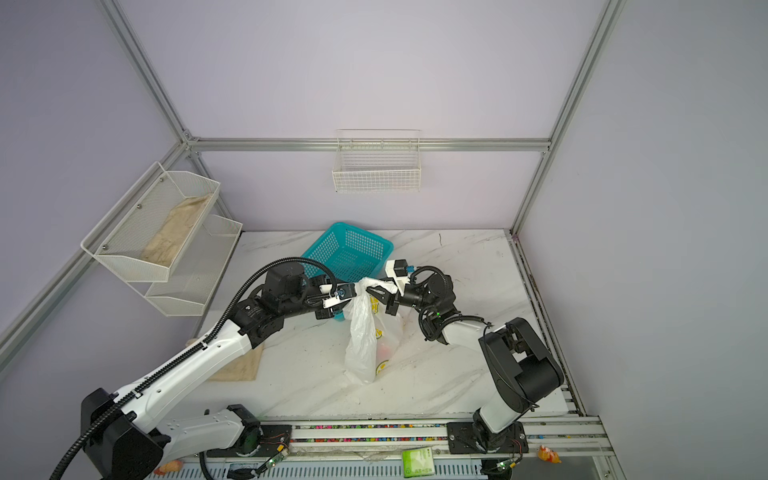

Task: Place the fake fruits into the plastic bag and tie a complex knot

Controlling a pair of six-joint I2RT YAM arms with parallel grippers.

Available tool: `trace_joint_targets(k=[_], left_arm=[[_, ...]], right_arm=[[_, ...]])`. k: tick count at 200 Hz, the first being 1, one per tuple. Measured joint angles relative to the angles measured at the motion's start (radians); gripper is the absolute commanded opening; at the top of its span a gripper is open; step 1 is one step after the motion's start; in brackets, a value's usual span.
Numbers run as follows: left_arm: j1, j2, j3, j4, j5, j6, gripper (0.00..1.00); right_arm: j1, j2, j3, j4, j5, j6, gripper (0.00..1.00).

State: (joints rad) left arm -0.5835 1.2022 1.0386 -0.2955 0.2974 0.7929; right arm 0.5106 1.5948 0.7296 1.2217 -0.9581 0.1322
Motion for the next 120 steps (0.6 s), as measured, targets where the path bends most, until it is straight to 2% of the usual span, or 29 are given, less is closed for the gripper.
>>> trace_joint_targets(k=[29, 82, 120], left_arm=[[0.0, 0.0, 0.002, 0.018, 0.019, -0.02, 0.24], [0.0, 0.019, 0.026, 0.008, 0.026, -0.023, 0.17], [0.001, 0.035, 0.032, -0.001, 0.036, -0.025, 0.09]], right_arm=[[0.0, -0.003, 0.0, -0.008, 0.0, -0.009, 0.0], [0.0, -0.008, 0.005, -0.013, 0.001, -0.011, 0.0], [0.0, -0.008, 0.009, -0.022, 0.001, -0.011, 0.0]])
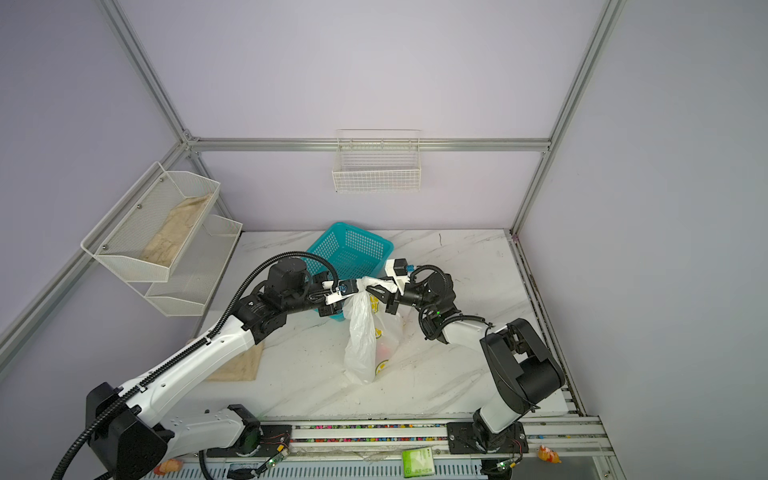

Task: Place the fake fruits into the plastic bag and tie a complex knot

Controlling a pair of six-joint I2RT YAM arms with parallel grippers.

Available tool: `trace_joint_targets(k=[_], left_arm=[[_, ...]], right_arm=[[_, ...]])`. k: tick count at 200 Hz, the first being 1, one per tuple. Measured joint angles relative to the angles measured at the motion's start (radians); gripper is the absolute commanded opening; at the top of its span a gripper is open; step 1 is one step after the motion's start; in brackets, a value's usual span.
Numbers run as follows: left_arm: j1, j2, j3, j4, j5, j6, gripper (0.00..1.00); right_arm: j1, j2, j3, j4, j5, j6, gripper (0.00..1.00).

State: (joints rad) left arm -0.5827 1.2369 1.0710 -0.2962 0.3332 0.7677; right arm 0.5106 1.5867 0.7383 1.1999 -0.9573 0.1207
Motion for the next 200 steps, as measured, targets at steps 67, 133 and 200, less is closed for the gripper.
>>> trace_joint_targets(k=[67, 133, 200], left_arm=[[0.0, 0.0, 0.0, -0.011, -0.022, -0.002, 0.0], [0.0, -0.001, 0.039, -0.064, -0.071, -0.027, 0.0], [0.0, -0.001, 0.045, -0.095, -0.136, -0.069, 0.0]], right_arm=[[0.0, -0.001, 0.0, -0.027, 0.015, -0.022, 0.0], [0.0, -0.034, 0.018, -0.129, 0.045, -0.089, 0.3], [0.0, -0.203, 0.019, -0.413, 0.213, -0.198, 0.58]])
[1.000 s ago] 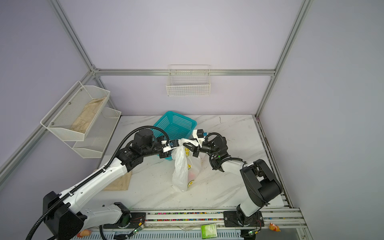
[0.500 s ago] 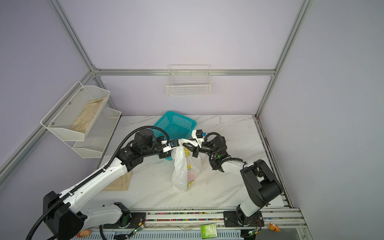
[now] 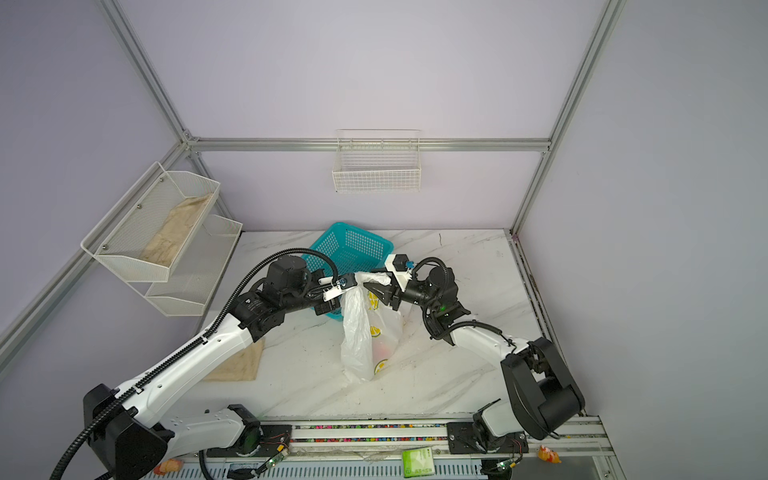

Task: Place the fake fruits into the plastic bag and tie a complex knot

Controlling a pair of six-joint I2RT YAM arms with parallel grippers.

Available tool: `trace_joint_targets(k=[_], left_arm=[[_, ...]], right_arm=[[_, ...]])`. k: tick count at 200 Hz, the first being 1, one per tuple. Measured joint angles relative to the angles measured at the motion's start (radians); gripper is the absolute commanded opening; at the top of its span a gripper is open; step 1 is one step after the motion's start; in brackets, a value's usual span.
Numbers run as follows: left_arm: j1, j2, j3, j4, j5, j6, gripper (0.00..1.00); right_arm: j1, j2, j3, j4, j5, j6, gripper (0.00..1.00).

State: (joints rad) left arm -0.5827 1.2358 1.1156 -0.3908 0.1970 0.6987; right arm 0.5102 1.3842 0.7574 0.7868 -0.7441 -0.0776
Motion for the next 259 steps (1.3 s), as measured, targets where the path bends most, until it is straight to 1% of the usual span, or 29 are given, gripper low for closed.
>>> trace_joint_targets(k=[10, 29, 56, 79, 110, 124, 214, 234, 259], left_arm=[[0.0, 0.0, 0.002, -0.001, -0.009, -0.008, 0.0], [0.0, 0.0, 0.009, -0.002, -0.016, -0.018, 0.0], [0.0, 0.0, 0.009, -0.001, -0.019, -0.027, 0.0], [0.0, 0.0, 0.009, -0.001, -0.019, -0.032, 0.0], [0.0, 0.0, 0.009, 0.0, -0.019, -0.034, 0.0], [0.0, 0.0, 0.009, 0.0, -0.019, -0.034, 0.0], [0.0, 0.0, 0.009, 0.0, -0.018, -0.034, 0.0], [0.0, 0.0, 0.009, 0.0, -0.018, -0.034, 0.0], [0.0, 0.0, 0.009, 0.0, -0.017, -0.034, 0.0]], right_arm=[[0.0, -0.049, -0.003, -0.055, 0.039, -0.016, 0.59], [0.0, -0.14, -0.007, -0.168, 0.105, -0.04, 0.66], [0.0, -0.249, -0.013, -0.313, 0.165, -0.051, 0.67], [0.0, -0.299, -0.014, -0.391, 0.189, -0.055, 0.66], [0.0, -0.28, 0.004, -0.452, 0.185, -0.077, 0.59], [0.0, -0.256, 0.02, -0.468, 0.175, -0.082, 0.58], [0.001, -0.247, 0.066, -0.477, 0.157, -0.093, 0.58], [0.001, -0.247, 0.072, -0.478, 0.15, -0.095, 0.53], [0.001, -0.247, 0.079, -0.485, 0.137, -0.102, 0.39]])
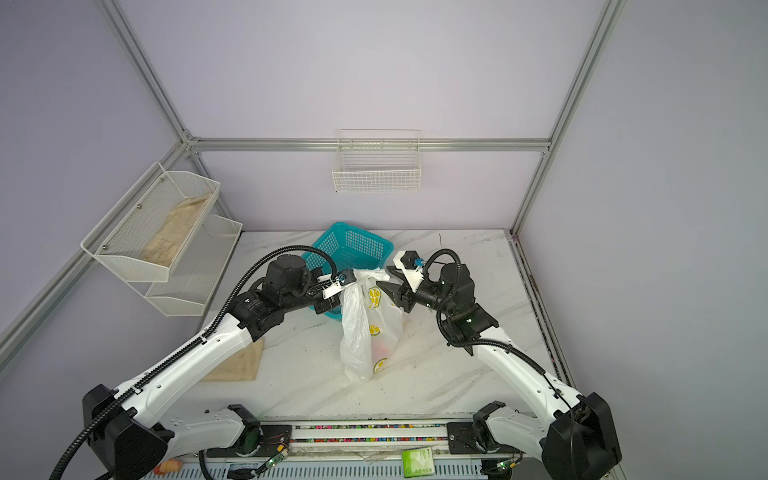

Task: Place the fake fruits into the plastic bag and tie a complex knot

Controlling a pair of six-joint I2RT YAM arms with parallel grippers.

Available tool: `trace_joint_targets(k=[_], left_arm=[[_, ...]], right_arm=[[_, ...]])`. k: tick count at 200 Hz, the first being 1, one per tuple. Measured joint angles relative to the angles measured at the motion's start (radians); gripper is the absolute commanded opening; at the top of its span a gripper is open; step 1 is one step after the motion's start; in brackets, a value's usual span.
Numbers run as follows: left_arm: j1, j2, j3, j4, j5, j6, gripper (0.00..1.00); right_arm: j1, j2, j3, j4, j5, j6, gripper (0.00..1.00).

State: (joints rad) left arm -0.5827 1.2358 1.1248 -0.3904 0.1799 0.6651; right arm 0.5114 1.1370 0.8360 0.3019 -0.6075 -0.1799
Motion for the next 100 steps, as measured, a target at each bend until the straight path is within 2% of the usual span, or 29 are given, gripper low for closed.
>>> trace_joint_targets(k=[48, 80, 100], left_arm=[[0.0, 0.0, 0.0, 0.0, 0.0, 0.0, 0.0], [0.0, 0.0, 0.0, 0.0, -0.014, 0.0, 0.0], [0.0, -0.001, 0.0, 0.0, -0.025, 0.0, 0.0]], right_arm=[[0.0, 0.0, 0.009, -0.019, -0.007, -0.009, 0.12], [0.001, -0.002, 0.009, -0.066, 0.003, -0.004, 0.0], [0.001, -0.017, 0.008, -0.099, 0.014, 0.003, 0.0]])
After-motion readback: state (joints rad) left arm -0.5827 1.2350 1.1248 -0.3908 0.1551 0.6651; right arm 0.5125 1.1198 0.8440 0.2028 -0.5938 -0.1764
